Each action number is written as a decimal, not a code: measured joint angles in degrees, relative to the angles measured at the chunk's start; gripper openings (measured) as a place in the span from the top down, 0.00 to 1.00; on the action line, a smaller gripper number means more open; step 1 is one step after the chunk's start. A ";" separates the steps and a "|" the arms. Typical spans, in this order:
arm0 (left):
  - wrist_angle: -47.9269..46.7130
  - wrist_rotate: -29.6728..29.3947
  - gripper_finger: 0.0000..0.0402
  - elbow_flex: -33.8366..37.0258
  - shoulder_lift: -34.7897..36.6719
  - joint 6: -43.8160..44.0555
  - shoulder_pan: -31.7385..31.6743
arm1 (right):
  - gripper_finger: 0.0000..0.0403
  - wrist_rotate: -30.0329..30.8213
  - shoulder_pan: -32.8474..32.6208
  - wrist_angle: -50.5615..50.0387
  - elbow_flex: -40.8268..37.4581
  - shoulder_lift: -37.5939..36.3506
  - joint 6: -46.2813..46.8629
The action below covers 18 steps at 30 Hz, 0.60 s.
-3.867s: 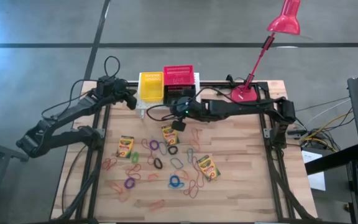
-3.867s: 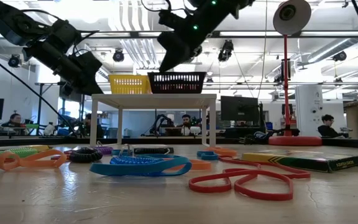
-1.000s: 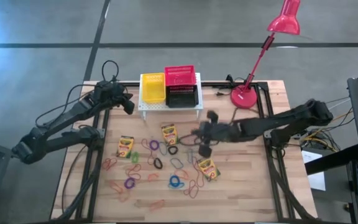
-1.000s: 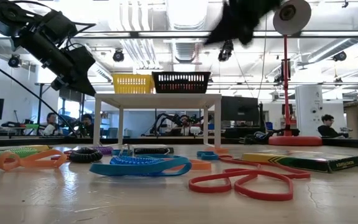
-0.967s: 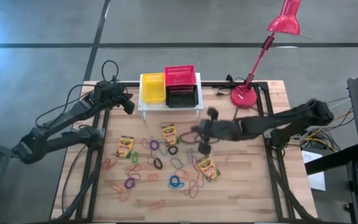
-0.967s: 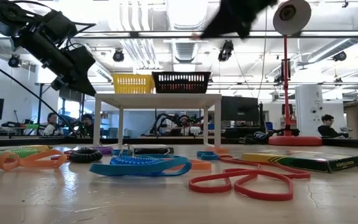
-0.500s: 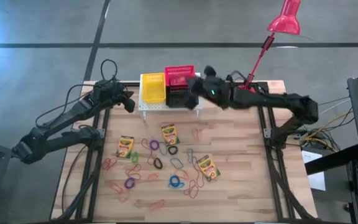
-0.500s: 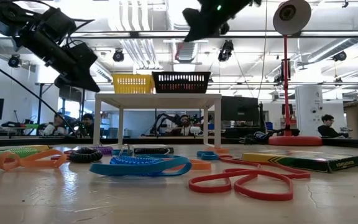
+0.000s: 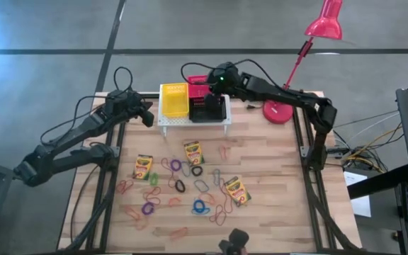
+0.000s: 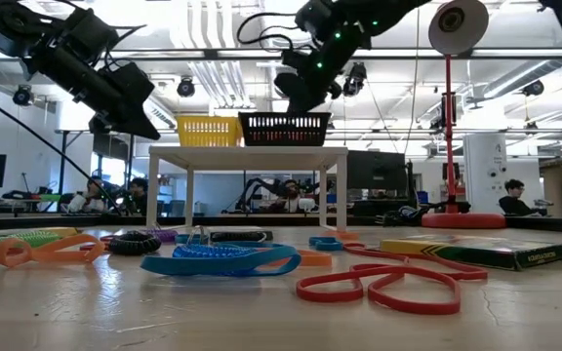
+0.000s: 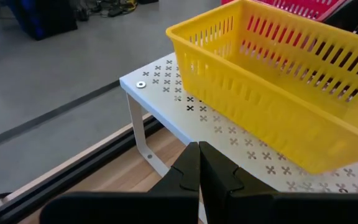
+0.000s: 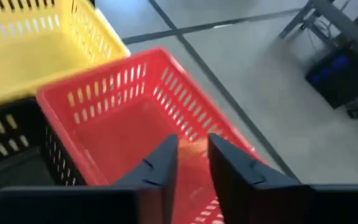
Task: Pick & Place Office Desk Supplies
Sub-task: Put the orange rubber band into the red bin, then put the crayon box into the black bin
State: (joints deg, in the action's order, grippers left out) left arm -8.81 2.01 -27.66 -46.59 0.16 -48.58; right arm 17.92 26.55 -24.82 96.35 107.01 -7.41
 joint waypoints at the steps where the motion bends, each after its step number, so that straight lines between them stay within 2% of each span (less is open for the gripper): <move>1: -0.04 0.08 0.99 0.00 0.00 0.00 0.00 | 0.75 0.02 0.16 -0.41 0.72 0.03 0.08; 6: -0.69 0.96 0.99 0.00 0.00 -0.01 0.27 | 0.61 0.02 -0.01 -2.77 2.41 -1.55 -0.37; 11: -0.93 3.69 0.99 0.00 0.78 1.39 2.92 | 0.57 -0.05 -3.85 -2.73 1.17 -6.38 -3.03; 15: -0.87 3.97 0.99 0.00 2.65 4.20 9.14 | 0.58 0.00 -9.02 -3.10 -2.21 -9.93 -5.02; 18: -0.36 3.07 0.99 0.00 4.32 6.10 17.01 | 0.59 0.02 -13.81 -3.47 -6.00 -13.22 -5.01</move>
State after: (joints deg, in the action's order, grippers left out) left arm -9.17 5.08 -27.66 -42.27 6.26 -31.57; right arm 17.93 12.74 -28.29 90.35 93.80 -12.43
